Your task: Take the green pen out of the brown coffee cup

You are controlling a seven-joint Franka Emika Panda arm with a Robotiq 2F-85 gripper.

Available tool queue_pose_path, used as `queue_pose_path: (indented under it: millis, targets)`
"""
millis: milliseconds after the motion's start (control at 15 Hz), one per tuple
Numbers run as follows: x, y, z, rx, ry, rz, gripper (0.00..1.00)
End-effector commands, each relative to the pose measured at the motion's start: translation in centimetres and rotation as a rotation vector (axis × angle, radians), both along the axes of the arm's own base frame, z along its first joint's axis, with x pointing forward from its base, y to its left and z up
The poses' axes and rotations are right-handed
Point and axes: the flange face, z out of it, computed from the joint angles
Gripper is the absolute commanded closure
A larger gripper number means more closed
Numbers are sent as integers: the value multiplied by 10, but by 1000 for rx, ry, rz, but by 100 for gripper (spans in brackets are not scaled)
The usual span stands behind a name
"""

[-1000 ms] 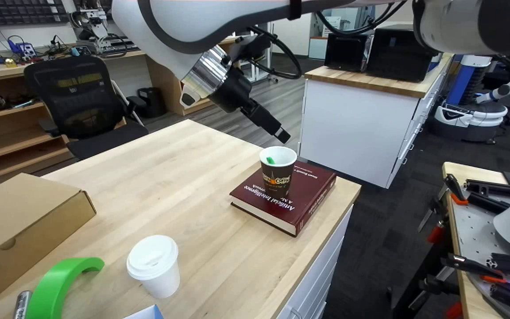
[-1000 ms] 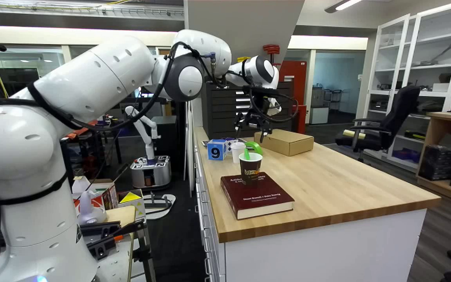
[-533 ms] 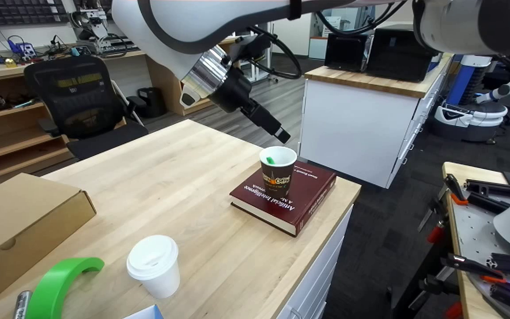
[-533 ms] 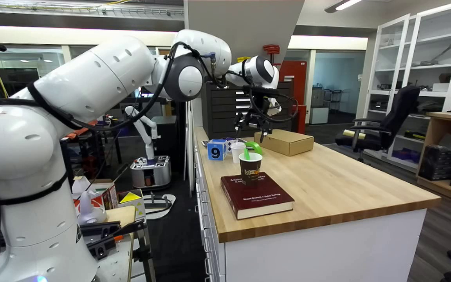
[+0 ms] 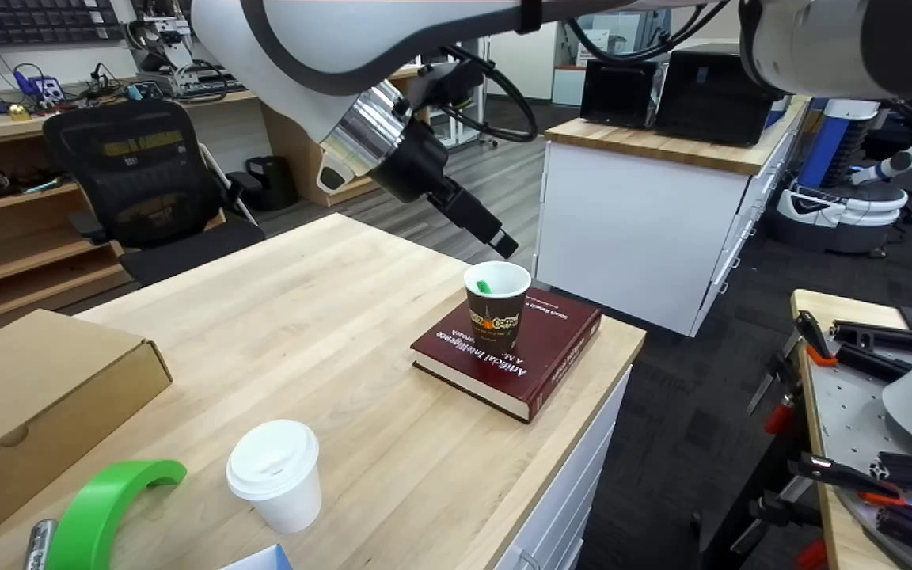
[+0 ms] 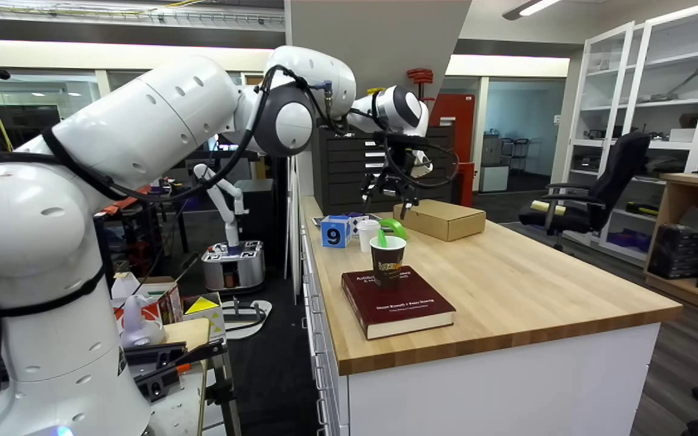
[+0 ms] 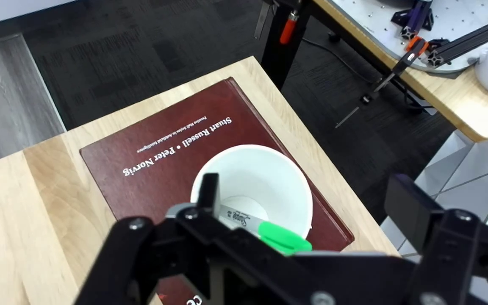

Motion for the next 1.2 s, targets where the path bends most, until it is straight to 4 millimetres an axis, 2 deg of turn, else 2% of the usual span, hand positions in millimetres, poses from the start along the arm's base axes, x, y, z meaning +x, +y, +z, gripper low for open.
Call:
queue_pose_path:
  millis: [0,733,1133]
  targets:
    - [0,10,11,13,-50,-27,0]
    - [15,34,13,62,-301,-392,0]
    - [23,40,15,67,-466,-562,0]
